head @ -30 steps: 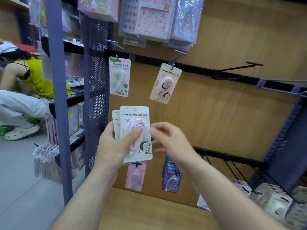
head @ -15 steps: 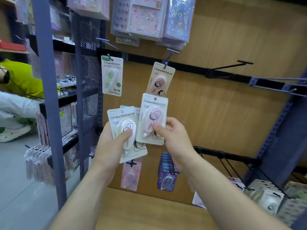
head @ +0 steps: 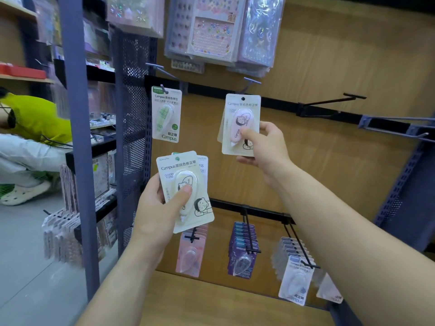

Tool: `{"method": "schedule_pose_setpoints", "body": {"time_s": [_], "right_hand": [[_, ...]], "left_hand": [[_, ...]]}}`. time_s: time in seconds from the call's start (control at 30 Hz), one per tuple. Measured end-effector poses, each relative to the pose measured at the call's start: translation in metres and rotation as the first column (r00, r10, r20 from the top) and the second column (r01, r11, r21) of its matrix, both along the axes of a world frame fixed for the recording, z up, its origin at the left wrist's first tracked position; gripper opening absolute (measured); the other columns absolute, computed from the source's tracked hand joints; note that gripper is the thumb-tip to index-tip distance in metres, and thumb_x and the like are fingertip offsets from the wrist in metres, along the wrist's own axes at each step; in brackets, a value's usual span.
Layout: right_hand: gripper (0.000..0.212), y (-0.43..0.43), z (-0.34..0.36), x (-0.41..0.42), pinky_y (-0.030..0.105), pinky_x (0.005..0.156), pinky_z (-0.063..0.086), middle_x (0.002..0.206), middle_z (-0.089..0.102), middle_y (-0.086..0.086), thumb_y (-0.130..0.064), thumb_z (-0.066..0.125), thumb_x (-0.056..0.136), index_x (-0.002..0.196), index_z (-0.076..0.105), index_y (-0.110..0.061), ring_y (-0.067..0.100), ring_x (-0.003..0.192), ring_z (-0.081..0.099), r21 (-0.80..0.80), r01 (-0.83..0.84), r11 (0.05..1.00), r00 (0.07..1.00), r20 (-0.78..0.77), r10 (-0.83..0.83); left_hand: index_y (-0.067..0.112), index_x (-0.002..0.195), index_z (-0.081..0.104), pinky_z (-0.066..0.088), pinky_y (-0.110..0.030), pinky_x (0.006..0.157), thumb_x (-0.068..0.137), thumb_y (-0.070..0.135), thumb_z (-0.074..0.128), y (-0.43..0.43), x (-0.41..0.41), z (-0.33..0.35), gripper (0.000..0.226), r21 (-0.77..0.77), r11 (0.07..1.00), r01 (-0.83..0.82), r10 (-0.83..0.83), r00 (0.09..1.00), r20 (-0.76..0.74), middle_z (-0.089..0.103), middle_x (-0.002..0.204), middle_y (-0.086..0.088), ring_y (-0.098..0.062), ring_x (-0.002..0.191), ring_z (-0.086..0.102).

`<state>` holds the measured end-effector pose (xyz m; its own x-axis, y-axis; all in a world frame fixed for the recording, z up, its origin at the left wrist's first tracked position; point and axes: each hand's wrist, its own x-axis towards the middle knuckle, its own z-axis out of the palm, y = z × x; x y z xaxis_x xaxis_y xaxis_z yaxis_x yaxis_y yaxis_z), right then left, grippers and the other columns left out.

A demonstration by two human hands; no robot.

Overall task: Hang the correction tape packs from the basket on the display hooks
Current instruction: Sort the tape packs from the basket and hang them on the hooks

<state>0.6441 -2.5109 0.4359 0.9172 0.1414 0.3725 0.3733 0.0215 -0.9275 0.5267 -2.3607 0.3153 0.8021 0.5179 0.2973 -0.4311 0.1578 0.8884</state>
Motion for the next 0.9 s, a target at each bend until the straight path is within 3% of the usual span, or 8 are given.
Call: {"method": "schedule_pose_setpoints", "body": {"time_s": [0.27,0.4,0.47,0.6,0.7,0.83,0.9], "right_hand": [[0.030,0.007,0.000,0.010,0.031,0.063,0.063,0.114,0.069,-0.001,-0.027,0.066,0.098,0.126,0.057,-0.021,0.018,0.091,0.074,-0.032,0.052,0.998,0.998,0.036,-0.051],[0.059,0.000,-0.018,0.013,0.038,0.088,0.057,0.132,0.056,-0.007,-0.041,0.067,0.095,0.146,0.045,-0.021,0.014,0.104,0.061,-0.211,0.202,0.957,0.979,0.017,-0.203],[0.061,-0.008,-0.037,0.005,0.035,0.094,0.049,0.134,0.052,-0.005,-0.045,0.063,0.097,0.149,0.042,-0.021,0.017,0.115,0.056,-0.269,0.263,0.926,0.963,0.020,-0.268],[0.013,-0.022,-0.084,-0.032,0.039,0.086,0.059,0.109,0.072,0.001,-0.030,0.056,0.103,0.109,0.065,-0.022,0.021,0.102,0.070,-0.069,0.005,0.998,0.981,-0.194,-0.018],[0.013,-0.033,-0.114,-0.053,0.045,0.085,0.060,0.104,0.076,0.004,-0.028,0.065,0.098,0.108,0.067,-0.019,0.022,0.096,0.074,-0.038,-0.097,0.995,0.977,-0.197,0.087],[0.029,-0.056,-0.138,-0.062,0.041,0.084,0.063,0.103,0.077,0.002,-0.019,0.078,0.088,0.115,0.066,-0.019,0.017,0.091,0.076,-0.015,-0.091,0.996,0.969,-0.232,0.085],[0.034,-0.069,-0.144,-0.062,0.041,0.083,0.063,0.104,0.077,0.003,-0.018,0.080,0.087,0.117,0.065,-0.018,0.018,0.092,0.076,-0.032,-0.080,0.996,0.966,-0.248,0.070]], "left_hand": [[0.023,0.129,0.063,0.062,-0.045,0.084,0.092,0.009,0.072,0.004,-0.001,-0.002,0.041,-0.014,1.000,-0.025,0.025,1.000,0.008,0.076,0.115,0.006,-0.018,0.106,0.073],[0.024,0.135,0.059,0.063,-0.037,0.072,0.089,0.012,0.076,-0.001,0.000,-0.007,0.051,0.010,1.000,0.011,-0.010,1.000,-0.006,0.076,0.115,0.006,-0.016,0.101,0.075],[0.023,0.138,0.057,0.063,-0.038,0.072,0.087,0.014,0.078,-0.007,0.002,-0.010,0.056,0.025,0.999,0.031,-0.031,0.999,-0.027,0.076,0.116,0.004,-0.018,0.102,0.075],[0.022,0.136,0.058,0.063,-0.046,0.081,0.084,0.017,0.081,-0.024,0.009,-0.019,0.057,0.056,0.997,0.055,-0.050,0.995,-0.083,0.077,0.113,0.004,-0.020,0.102,0.075],[0.018,0.134,0.059,0.061,-0.049,0.087,0.077,0.027,0.089,-0.043,0.012,-0.027,0.065,0.091,0.992,0.091,-0.079,0.989,-0.127,0.077,0.115,0.000,-0.021,0.105,0.074],[0.014,0.133,0.059,0.063,-0.048,0.067,0.066,0.034,0.089,-0.069,0.011,-0.037,0.075,0.089,0.987,0.137,-0.121,0.979,-0.163,0.076,0.114,-0.004,-0.026,0.096,0.077],[0.017,0.132,0.059,0.063,-0.054,0.070,0.069,0.033,0.092,-0.081,0.010,-0.042,0.073,0.100,0.982,0.160,-0.140,0.974,-0.180,0.077,0.112,-0.001,-0.025,0.095,0.077]]}}
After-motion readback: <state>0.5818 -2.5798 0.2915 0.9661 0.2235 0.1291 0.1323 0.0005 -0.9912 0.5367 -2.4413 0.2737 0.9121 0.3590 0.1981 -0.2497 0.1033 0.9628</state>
